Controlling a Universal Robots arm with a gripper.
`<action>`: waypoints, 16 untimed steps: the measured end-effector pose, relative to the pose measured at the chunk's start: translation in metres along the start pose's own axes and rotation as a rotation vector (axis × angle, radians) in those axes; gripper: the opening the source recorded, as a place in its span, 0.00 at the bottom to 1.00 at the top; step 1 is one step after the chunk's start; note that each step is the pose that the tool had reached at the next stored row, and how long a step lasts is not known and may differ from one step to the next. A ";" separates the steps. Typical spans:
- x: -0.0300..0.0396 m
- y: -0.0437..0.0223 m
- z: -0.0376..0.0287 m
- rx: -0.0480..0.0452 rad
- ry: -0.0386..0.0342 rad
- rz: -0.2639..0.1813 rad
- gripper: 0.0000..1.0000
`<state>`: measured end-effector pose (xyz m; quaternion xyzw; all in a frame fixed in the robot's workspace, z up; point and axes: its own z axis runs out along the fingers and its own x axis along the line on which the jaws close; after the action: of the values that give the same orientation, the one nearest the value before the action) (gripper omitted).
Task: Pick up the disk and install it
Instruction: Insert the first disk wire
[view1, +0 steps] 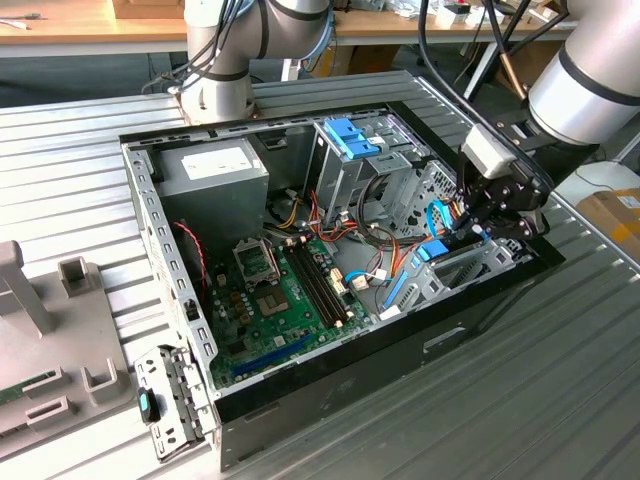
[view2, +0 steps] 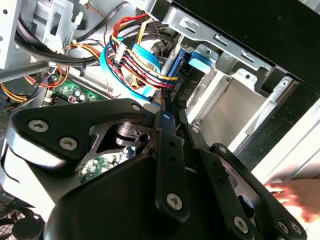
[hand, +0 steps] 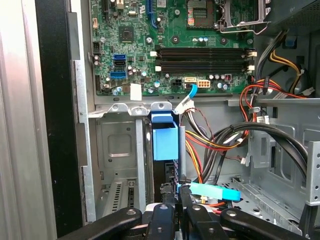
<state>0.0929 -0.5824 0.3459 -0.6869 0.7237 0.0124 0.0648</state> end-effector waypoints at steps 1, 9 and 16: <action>0.0000 0.0000 0.0001 0.0000 -0.0001 0.000 0.16; 0.0003 0.0014 0.0019 -0.0002 -0.0034 0.000 0.16; 0.0001 0.0019 -0.0001 -0.0002 -0.0038 0.000 0.16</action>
<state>0.0910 -0.5824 0.3458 -0.6868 0.7237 0.0137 0.0661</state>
